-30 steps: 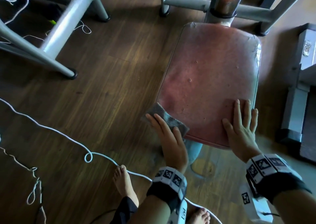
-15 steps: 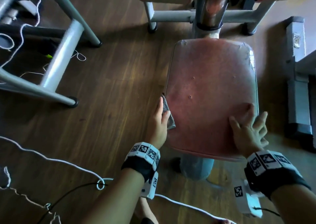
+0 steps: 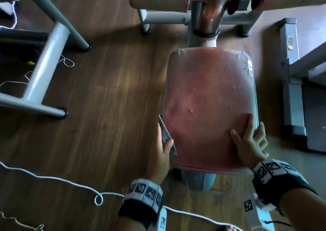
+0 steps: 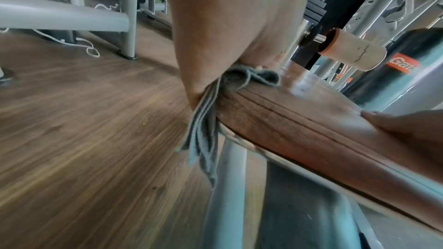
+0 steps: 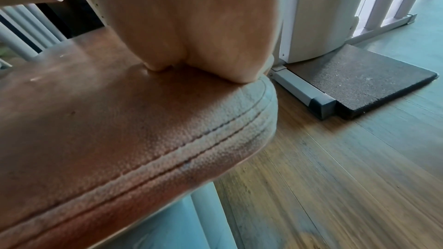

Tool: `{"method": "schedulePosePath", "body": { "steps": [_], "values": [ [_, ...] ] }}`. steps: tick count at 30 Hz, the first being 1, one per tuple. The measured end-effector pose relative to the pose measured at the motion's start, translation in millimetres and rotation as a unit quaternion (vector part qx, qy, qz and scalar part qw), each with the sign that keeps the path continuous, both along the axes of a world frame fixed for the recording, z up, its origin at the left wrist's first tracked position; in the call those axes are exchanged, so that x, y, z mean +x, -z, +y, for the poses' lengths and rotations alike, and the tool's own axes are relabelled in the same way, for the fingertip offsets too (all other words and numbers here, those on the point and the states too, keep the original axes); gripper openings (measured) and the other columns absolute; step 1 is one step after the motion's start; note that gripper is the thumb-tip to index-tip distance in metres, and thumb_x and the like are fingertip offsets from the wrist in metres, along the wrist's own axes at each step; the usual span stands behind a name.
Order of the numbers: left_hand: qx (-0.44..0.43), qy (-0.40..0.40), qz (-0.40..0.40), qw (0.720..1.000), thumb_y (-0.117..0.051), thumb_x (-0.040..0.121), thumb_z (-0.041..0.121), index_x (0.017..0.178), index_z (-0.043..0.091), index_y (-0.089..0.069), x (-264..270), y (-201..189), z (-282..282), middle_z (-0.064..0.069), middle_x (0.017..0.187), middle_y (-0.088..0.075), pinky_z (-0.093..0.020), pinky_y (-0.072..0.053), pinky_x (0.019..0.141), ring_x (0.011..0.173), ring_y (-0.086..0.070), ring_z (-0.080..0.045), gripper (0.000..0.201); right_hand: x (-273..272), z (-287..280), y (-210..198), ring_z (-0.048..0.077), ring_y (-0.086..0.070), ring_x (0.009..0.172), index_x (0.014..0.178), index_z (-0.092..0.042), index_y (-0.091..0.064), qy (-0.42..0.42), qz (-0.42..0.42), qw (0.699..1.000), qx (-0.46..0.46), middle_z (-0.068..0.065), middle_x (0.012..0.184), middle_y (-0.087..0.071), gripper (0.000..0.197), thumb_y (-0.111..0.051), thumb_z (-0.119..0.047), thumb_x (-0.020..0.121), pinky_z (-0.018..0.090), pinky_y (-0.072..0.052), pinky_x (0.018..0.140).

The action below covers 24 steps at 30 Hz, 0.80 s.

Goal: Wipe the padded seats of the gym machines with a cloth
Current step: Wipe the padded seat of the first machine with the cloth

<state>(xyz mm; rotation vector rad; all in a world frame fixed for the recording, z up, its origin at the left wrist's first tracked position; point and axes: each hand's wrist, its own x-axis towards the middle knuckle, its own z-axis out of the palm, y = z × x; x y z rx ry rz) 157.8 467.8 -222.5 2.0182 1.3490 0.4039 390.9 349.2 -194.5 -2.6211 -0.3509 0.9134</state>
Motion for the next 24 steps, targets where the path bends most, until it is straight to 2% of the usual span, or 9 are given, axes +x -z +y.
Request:
{"method": "schedulePosePath", "body": {
  "steps": [2,5,7,10,14,16,19,22,24],
  "values": [
    [-0.009,0.013,-0.024,1.0,-0.046,0.094,0.047,0.154,0.021,-0.019,12.5,6.4,22.3,0.006,0.16,-0.018,-0.037,-0.009,0.122,0.147,-0.012,-0.006,0.071,-0.6,0.1,1.5,0.033,-0.008,0.144,0.144,-0.055,0.009,-0.001,-0.01,1.0,0.001,-0.002,0.16,0.011,0.076,-0.046,-0.057,0.091,0.061,-0.014,0.11],
    [-0.072,0.031,-0.08,0.994,-0.041,0.092,0.052,0.154,0.027,-0.013,27.3,13.8,45.0,0.011,0.161,-0.013,-0.044,-0.014,0.121,0.147,-0.01,-0.004,0.073,-0.6,0.0,2.3,0.034,-0.009,0.143,0.144,-0.054,0.009,-0.002,-0.011,1.0,0.0,-0.002,0.16,0.011,0.076,-0.046,-0.057,0.091,0.061,-0.015,0.109],
    [-0.065,0.031,-0.074,0.995,-0.042,0.093,0.052,0.154,0.028,-0.013,25.7,9.4,41.7,0.011,0.161,-0.013,-0.044,-0.014,0.121,0.147,-0.01,-0.005,0.072,-0.5,-0.4,2.4,0.034,-0.009,0.143,0.144,-0.054,0.009,-0.005,-0.012,1.0,0.001,-0.003,0.159,0.011,0.076,-0.045,-0.057,0.091,0.061,-0.014,0.109],
    [0.035,0.028,0.021,0.999,-0.049,0.095,0.046,0.154,0.02,-0.021,10.3,-3.4,12.9,0.006,0.16,-0.017,-0.036,-0.01,0.122,0.147,-0.012,-0.007,0.07,1.0,-0.6,2.3,0.033,-0.008,0.143,0.144,-0.054,0.011,-0.007,-0.009,1.0,0.002,-0.003,0.159,0.012,0.076,-0.044,-0.058,0.091,0.061,-0.014,0.109],
    [0.048,0.022,0.001,0.999,-0.055,0.094,0.031,0.15,0.007,-0.028,-2.4,-11.4,-18.1,-0.002,0.156,-0.023,-0.019,-0.002,0.119,0.145,-0.014,-0.007,0.067,0.7,-0.7,2.2,0.032,-0.006,0.143,0.143,-0.055,0.013,-0.01,-0.004,1.0,0.006,-0.003,0.158,0.014,0.076,-0.043,-0.058,0.092,0.061,-0.013,0.11],
    [0.04,0.015,0.034,0.999,-0.048,0.094,0.039,0.153,0.014,-0.022,4.9,-8.6,-3.0,0.001,0.157,-0.019,-0.021,0.0,0.118,0.146,-0.012,-0.009,0.069,-0.3,-0.3,2.1,0.032,-0.006,0.143,0.143,-0.054,0.013,-0.012,-0.006,1.0,0.006,-0.002,0.158,0.014,0.076,-0.042,-0.058,0.092,0.061,-0.012,0.11],
    [-0.075,0.028,-0.015,0.997,-0.05,0.097,0.031,0.154,0.029,-0.009,23.8,0.2,29.0,-0.001,0.16,-0.017,-0.037,-0.014,0.121,0.147,-0.017,-0.017,0.07,-0.1,0.4,1.7,0.032,-0.006,0.143,0.144,-0.053,0.012,-0.009,-0.008,1.0,0.007,-0.001,0.159,0.014,0.076,-0.042,-0.058,0.092,0.062,-0.012,0.109],
    [-0.131,0.033,-0.058,0.989,-0.055,0.094,0.035,0.152,0.04,-0.007,31.6,0.7,40.6,-0.004,0.157,-0.027,-0.042,-0.028,0.117,0.141,-0.031,-0.016,0.075,0.1,-0.8,1.5,0.032,-0.006,0.143,0.144,-0.053,0.014,-0.011,-0.007,1.0,0.009,-0.002,0.159,0.014,0.076,-0.041,-0.059,0.092,0.061,-0.013,0.109],
    [-0.093,0.037,-0.036,0.994,-0.052,0.093,0.041,0.153,0.038,-0.009,28.0,-4.3,32.7,-0.004,0.157,-0.027,-0.039,-0.02,0.12,0.143,-0.03,-0.02,0.074,0.6,-1.7,0.5,0.033,-0.006,0.143,0.144,-0.054,0.015,-0.017,-0.005,1.0,0.008,-0.001,0.159,0.015,0.077,-0.041,-0.06,0.091,0.061,-0.013,0.11]
  ]
}}
